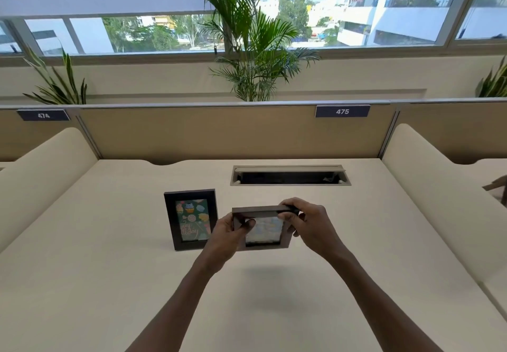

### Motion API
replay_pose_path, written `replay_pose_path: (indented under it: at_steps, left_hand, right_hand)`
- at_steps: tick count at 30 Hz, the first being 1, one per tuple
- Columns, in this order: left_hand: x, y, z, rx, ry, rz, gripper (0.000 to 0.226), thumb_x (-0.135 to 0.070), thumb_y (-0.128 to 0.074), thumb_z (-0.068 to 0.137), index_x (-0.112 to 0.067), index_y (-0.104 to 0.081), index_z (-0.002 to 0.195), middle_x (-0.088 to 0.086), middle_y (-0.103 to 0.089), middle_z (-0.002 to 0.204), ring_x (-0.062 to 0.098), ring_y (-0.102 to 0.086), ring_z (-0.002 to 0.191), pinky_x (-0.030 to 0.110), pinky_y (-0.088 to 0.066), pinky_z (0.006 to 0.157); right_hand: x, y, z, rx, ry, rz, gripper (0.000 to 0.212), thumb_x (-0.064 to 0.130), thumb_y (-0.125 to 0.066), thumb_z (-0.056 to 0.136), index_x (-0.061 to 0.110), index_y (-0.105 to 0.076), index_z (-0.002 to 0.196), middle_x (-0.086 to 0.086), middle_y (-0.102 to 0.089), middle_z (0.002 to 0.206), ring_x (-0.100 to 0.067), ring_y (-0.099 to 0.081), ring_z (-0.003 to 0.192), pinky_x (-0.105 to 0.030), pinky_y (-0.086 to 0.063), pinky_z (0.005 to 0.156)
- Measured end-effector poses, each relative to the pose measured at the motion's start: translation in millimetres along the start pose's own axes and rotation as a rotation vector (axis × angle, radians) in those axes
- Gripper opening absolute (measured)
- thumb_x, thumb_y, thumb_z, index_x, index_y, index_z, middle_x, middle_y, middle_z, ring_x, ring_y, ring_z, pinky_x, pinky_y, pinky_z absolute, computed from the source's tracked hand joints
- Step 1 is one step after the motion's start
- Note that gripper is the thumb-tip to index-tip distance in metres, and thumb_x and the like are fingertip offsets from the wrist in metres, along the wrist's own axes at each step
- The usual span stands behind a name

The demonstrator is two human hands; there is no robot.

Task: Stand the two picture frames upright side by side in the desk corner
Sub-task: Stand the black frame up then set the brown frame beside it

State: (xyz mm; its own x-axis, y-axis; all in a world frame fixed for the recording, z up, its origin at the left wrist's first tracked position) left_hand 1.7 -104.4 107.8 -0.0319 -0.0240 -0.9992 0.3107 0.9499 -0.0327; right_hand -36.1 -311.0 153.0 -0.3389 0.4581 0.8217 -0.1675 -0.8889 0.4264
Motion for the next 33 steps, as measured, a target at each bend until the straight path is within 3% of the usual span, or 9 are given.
replay_pose_path:
  at_steps: [4,7,11,14,16,21,26,29,33]
  left_hand:
    - [0,6,1,-0.002,0.057,-0.066,0.02,-0.02,-0.066,0.091,-0.016,-0.068,0.111,-0.001,-0.076,0.109,0.009,-0.069,0.105,0.013,-0.054,0.074]
    - [-4,14,2,0.024,0.097,-0.093,0.024,-0.02,-0.065,0.092,-0.014,-0.066,0.114,0.002,-0.075,0.11,0.008,-0.071,0.1,0.013,-0.055,0.068]
    - [-6,29,6,0.029,0.166,-0.085,0.019,-0.025,-0.065,0.091,-0.02,-0.067,0.109,0.001,-0.077,0.104,0.01,-0.074,0.091,0.015,-0.055,0.058]
    - [-3,38,13,0.041,0.218,-0.048,0.027,-0.031,-0.067,0.089,-0.021,-0.065,0.115,0.002,-0.076,0.108,0.018,-0.073,0.099,0.037,-0.057,0.078]
    - [4,48,20,0.033,0.253,-0.034,0.031,-0.033,-0.068,0.088,-0.023,-0.064,0.117,0.002,-0.076,0.11,0.021,-0.072,0.102,0.047,-0.053,0.089]
    - [8,54,30,0.031,0.249,-0.037,0.028,-0.029,-0.069,0.087,-0.026,-0.064,0.114,-0.001,-0.076,0.109,0.017,-0.073,0.099,0.035,-0.061,0.072]
    - [17,67,34,-0.039,0.113,0.186,0.029,-0.025,-0.075,0.083,-0.028,-0.066,0.11,-0.004,-0.074,0.109,0.011,-0.071,0.101,0.03,-0.062,0.075]
    - [38,79,28,-0.189,0.1,0.342,0.028,-0.013,-0.068,0.087,-0.011,-0.068,0.114,0.003,-0.073,0.108,0.015,-0.07,0.101,0.033,-0.06,0.084]
    - [67,80,12,-0.231,0.128,0.536,0.029,-0.01,-0.06,0.093,-0.004,-0.067,0.12,0.006,-0.071,0.116,0.016,-0.064,0.106,0.003,-0.044,0.08]
  right_hand:
    - [-1,-3,10,-0.06,0.019,-0.167,0.027,0.034,-0.072,0.089,0.02,-0.068,0.111,0.012,-0.066,0.101,-0.007,-0.064,0.074,-0.016,-0.049,0.053]
    - [-18,-7,14,-0.077,-0.124,-0.309,0.051,0.06,-0.061,0.086,0.025,-0.062,0.122,0.01,-0.062,0.105,-0.006,-0.056,0.078,-0.023,-0.045,0.06]
    - [-41,-32,6,0.165,-0.378,0.134,0.065,0.086,-0.041,0.077,0.035,-0.063,0.111,0.013,-0.074,0.1,-0.01,-0.069,0.095,-0.013,-0.05,0.067]
    - [-50,-56,0,0.248,-0.499,0.389,0.054,0.073,-0.037,0.09,0.038,-0.065,0.12,0.01,-0.075,0.115,-0.012,-0.07,0.107,-0.026,-0.057,0.084]
    - [-56,-74,4,0.234,-0.594,0.497,0.054,0.071,-0.037,0.087,0.038,-0.066,0.118,0.01,-0.075,0.115,-0.014,-0.071,0.109,-0.027,-0.059,0.083]
    - [-70,-92,15,0.167,-0.626,0.593,0.068,0.082,-0.057,0.07,0.032,-0.073,0.113,0.001,-0.075,0.116,-0.023,-0.071,0.108,-0.032,-0.06,0.083]
    - [-89,-106,25,0.081,-0.637,0.661,0.065,0.085,-0.06,0.066,0.035,-0.076,0.106,-0.002,-0.076,0.116,-0.024,-0.073,0.106,-0.03,-0.06,0.077]
    - [-106,-113,32,0.021,-0.675,0.636,0.067,0.089,-0.059,0.062,0.038,-0.076,0.103,0.0,-0.077,0.113,-0.024,-0.073,0.104,-0.032,-0.061,0.075]
    - [-118,-119,40,-0.007,-0.709,0.569,0.07,0.093,-0.057,0.056,0.04,-0.077,0.096,0.004,-0.079,0.104,-0.021,-0.076,0.096,-0.028,-0.061,0.068]
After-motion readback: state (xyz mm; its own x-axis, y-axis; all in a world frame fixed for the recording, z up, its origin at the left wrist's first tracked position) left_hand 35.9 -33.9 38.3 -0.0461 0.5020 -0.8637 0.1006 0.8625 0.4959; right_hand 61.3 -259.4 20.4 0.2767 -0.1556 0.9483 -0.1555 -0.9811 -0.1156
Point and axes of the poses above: each hand's wrist, its own z-axis towards the middle knuckle, its own y-axis out of the back of the hand, x = y × z, the point moved 5 cm from there along z, towards the middle knuckle
